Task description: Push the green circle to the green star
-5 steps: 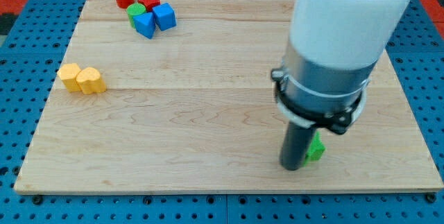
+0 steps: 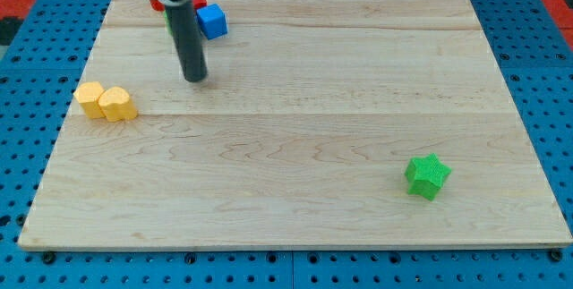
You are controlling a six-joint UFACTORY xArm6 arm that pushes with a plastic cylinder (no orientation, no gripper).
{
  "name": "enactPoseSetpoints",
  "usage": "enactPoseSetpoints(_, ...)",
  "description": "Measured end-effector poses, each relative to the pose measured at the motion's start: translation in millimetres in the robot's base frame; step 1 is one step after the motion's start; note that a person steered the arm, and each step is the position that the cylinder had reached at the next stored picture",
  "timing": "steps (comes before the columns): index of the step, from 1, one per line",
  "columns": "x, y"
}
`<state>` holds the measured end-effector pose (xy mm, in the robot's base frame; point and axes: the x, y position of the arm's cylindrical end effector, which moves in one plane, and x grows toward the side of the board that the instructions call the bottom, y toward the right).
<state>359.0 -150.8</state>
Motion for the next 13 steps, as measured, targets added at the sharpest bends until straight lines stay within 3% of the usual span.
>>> enactPoseSetpoints(1,-38.3,-71.6)
enactPoseSetpoints(2,-78.3,-96.8)
enactPoseSetpoints(3,-90.5,-61.2)
enactPoseSetpoints(4,-112.7,-61.3)
enactPoseSetpoints(5,-98.0,-7.4)
enactPoseSetpoints(7,-5.4,138.0)
enactPoseSetpoints(8,38.1,174.1)
enactPoseSetpoints(9,-23.0,151.3)
enactPoseSetpoints(10,-16.8,126.4)
enactPoseSetpoints(12,54.8,121.2)
enactPoseSetpoints(13,111.3,179.7)
